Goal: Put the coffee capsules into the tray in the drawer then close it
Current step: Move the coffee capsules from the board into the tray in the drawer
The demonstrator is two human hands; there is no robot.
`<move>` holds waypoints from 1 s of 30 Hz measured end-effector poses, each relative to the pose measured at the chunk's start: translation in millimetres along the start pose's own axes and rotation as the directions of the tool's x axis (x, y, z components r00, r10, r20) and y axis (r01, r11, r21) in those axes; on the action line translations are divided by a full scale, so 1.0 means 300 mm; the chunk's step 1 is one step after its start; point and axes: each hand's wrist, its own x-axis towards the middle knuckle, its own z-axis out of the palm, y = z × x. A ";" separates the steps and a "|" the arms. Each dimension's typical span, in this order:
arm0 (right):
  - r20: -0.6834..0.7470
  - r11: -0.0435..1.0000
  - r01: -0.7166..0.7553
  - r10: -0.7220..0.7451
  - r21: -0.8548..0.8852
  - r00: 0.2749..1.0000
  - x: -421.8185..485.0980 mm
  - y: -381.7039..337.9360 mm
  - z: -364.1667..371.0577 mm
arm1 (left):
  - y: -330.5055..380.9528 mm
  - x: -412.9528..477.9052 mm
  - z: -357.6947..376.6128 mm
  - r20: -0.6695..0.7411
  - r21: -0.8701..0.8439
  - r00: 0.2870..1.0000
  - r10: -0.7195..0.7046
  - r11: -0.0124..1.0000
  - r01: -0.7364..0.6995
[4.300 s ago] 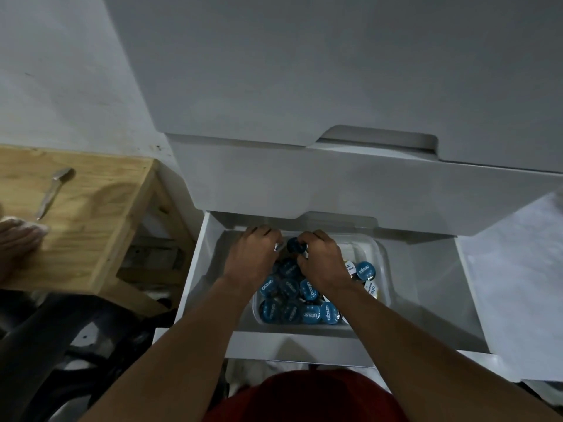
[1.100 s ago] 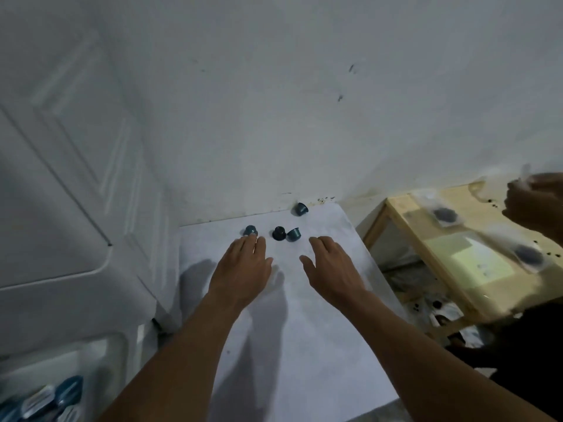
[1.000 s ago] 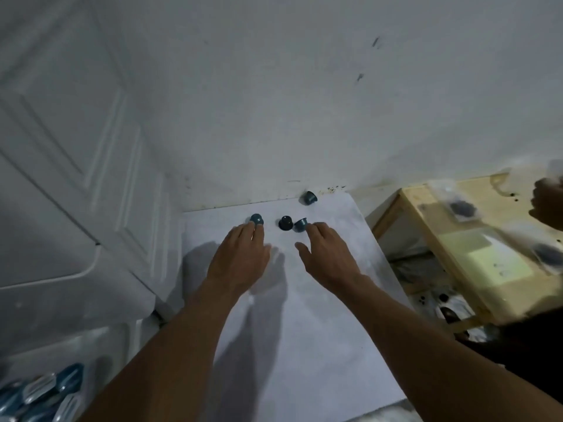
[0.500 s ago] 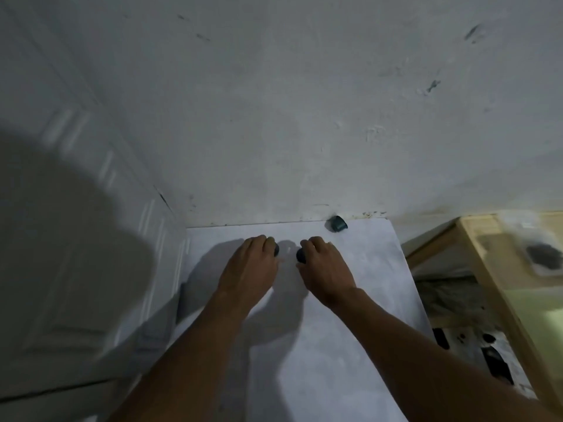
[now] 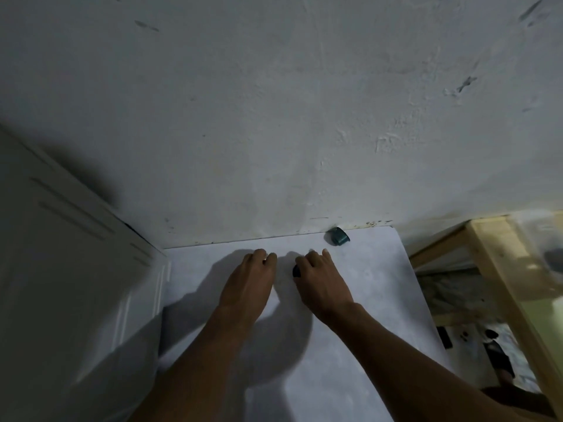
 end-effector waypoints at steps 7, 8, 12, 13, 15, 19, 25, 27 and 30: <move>-0.069 1.000 0.006 -0.006 0.003 0.998 0.023 0.008 0.009 | -0.012 0.006 0.025 -0.020 -0.035 0.999 0.026 0.999 -0.027; -0.074 1.000 0.012 -0.012 -0.003 0.997 0.022 0.007 0.003 | -0.013 0.002 0.021 -0.017 -0.037 1.000 0.018 0.999 -0.018; -0.098 0.999 0.040 -0.043 -0.029 0.994 0.012 -0.005 -0.050 | -0.013 -0.025 -0.018 -0.044 -0.063 0.999 -0.023 0.998 0.020; -0.115 0.998 0.046 -0.050 -0.035 0.992 0.003 -0.013 -0.071 | -0.012 -0.038 -0.037 -0.043 -0.066 0.998 -0.039 0.997 0.036; -0.152 0.998 0.056 -0.059 -0.022 0.987 -0.023 -0.032 -0.113 | -0.009 -0.064 -0.068 -0.067 -0.062 0.997 -0.043 0.997 0.039; -0.202 0.998 0.025 -0.012 0.061 0.979 -0.098 -0.074 -0.205 | 0.021 -0.137 -0.155 -0.175 -0.095 0.983 -0.057 0.995 0.041; -0.248 0.991 -0.055 0.085 0.125 0.965 -0.242 -0.128 -0.280 | 0.077 -0.235 -0.251 -0.282 -0.231 0.956 -0.077 0.973 0.010; -0.273 0.983 -0.089 0.131 0.160 0.953 -0.296 -0.138 -0.288 | 0.095 -0.269 -0.263 -0.320 -0.270 0.944 -0.078 0.963 -0.012; -0.350 0.979 -0.071 0.135 0.189 0.927 -0.382 -0.150 -0.291 | 0.121 -0.314 -0.262 -0.377 -0.230 0.925 -0.054 0.972 -0.037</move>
